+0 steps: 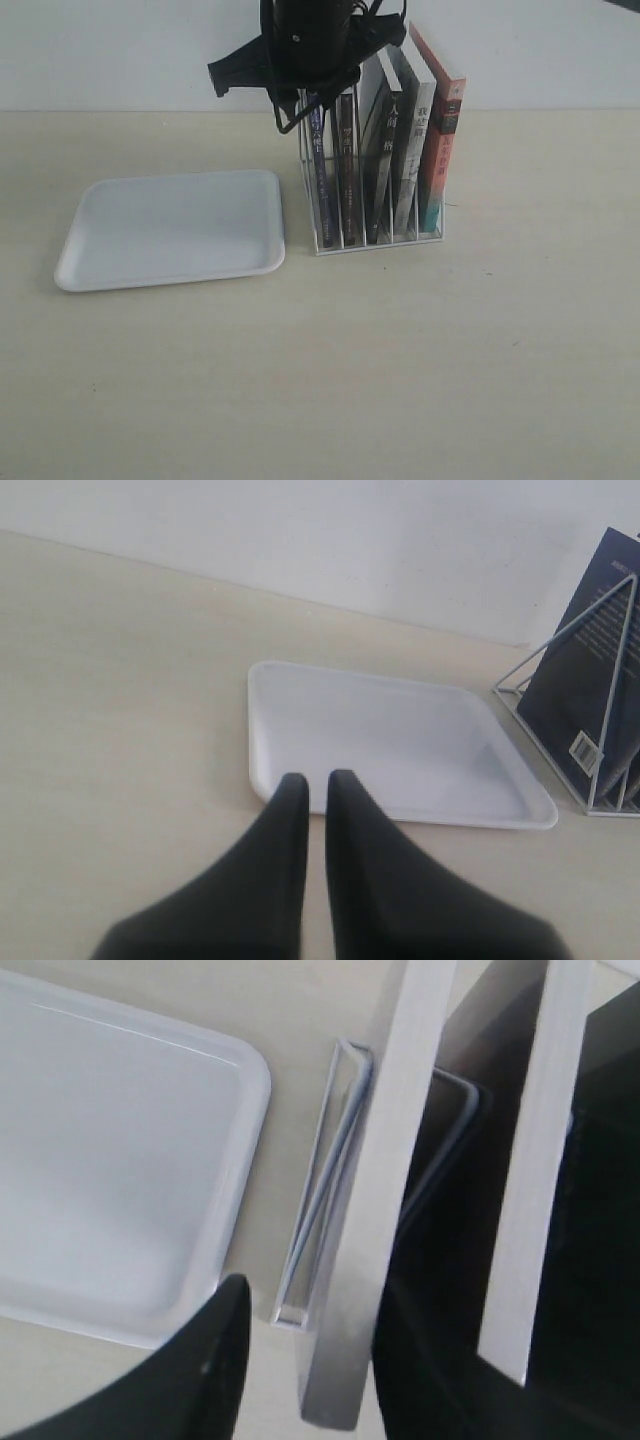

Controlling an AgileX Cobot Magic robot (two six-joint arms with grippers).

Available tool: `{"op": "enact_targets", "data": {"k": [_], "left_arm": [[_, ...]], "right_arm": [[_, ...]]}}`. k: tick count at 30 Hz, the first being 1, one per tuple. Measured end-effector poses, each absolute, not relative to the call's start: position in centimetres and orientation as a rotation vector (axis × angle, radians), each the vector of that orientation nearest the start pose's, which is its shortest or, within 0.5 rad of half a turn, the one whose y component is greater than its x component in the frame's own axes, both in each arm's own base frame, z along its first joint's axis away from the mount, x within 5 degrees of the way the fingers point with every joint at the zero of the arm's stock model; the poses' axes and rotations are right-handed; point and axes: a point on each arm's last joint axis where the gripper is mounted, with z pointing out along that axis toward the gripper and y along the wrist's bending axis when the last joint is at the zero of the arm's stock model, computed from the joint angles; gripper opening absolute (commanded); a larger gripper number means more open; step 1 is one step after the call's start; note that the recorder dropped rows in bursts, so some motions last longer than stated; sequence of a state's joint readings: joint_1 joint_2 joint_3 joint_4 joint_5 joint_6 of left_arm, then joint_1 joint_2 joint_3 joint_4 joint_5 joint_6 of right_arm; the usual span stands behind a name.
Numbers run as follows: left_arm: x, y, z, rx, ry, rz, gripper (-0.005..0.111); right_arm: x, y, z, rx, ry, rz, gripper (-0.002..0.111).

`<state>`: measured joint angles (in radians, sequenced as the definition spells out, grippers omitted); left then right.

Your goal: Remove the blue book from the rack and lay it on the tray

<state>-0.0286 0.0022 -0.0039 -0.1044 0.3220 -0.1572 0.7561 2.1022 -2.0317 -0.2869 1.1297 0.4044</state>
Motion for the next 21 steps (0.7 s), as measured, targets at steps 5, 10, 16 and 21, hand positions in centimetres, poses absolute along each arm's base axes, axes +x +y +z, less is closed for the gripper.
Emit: {"op": "enact_targets", "data": {"k": [5,10,16,21], "left_arm": [[5.4,-0.5,18.5,-0.182,1.799,-0.233,0.006],[5.4,-0.5,18.5,-0.182,1.799,-0.233,0.006],[5.4,-0.5,18.5,-0.182,1.799,-0.233,0.006],[5.4,-0.5,18.5,-0.182,1.799,-0.233,0.006]], "right_arm": [[36.2,30.0,28.9,-0.502,2.564,0.01,0.039],[36.6,29.8,28.8,-0.475,2.555,0.015,0.033],[36.7,29.9,28.8,-0.463,2.549,0.025,0.003],[36.7,29.9,28.8,-0.464,2.547,0.022,0.0]]}}
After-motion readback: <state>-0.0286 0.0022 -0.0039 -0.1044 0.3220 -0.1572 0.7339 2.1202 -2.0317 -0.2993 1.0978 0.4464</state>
